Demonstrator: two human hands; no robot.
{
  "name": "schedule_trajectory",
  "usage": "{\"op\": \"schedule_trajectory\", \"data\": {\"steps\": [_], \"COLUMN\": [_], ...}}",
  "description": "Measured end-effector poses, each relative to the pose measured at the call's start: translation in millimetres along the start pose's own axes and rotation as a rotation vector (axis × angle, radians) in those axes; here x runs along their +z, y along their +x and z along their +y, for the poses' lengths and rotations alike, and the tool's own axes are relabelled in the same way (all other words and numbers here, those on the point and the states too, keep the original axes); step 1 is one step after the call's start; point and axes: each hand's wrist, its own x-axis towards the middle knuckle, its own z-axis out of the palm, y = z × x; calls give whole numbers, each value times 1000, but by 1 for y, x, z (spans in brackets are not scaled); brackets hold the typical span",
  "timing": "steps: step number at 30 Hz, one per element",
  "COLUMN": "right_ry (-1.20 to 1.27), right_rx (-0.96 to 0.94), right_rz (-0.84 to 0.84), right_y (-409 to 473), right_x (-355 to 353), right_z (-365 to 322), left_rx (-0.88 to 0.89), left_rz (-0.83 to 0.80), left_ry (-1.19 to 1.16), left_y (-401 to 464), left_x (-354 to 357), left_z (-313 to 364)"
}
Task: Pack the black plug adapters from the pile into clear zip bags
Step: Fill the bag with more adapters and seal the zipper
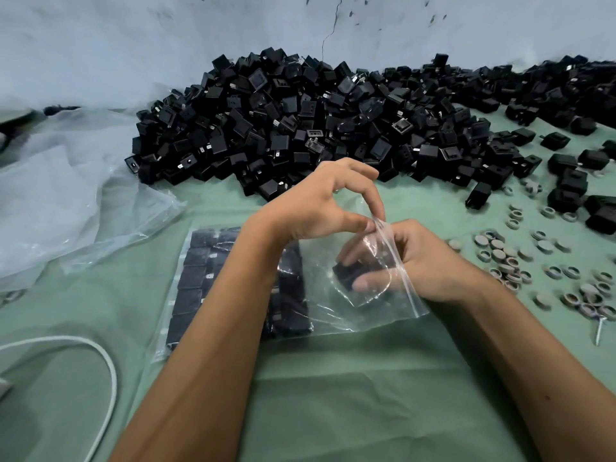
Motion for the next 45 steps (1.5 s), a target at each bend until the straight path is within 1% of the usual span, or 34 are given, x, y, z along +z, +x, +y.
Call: {"op": "schedule_trajectory", "data": {"steps": [5,8,13,17,20,29,34,36,38,39,41,42,45], "right_ry": [-52,-11,-186,-225,-185,-245,-212,-144,-59,-19,24,23,-70], "right_rx": [40,77,66,84,125,87,62,63,103,140,208,222,184], "right_rz": [-121,-119,-157,-163,-169,-192,-185,-177,-118,-51,136,243,537], "right_y": [4,5,7,6,6,10,10,10,9,9,9,10,15], "right_x": [3,4,9,8,9,11,2,-2,-7,-10,-13,-14,-14], "right_z": [1,-1,-3,-6,-5,1,3,5,7,9,15,18,23], "left_rx": [1,-2,-13,-20,-21,-13,0,-1,-53,-99,-212,-265,-369], "left_rz": [0,0,-8,-10,-11,-5,4,24,102,157,264,304,326], "left_ry": [-39,-50,-44,-41,-37,-23,-38,-39,27,111,307,364,451], "left_y": [-1,-1,-1,0,0,1,1,1,3,5,7,7,4], "left_x": [-1,-2,-1,0,0,1,-1,-1,-1,-1,-2,-2,0], "left_z": [-2,-2,-2,-3,-3,-4,-8,-14,-25,-32,-47,-53,-62]}}
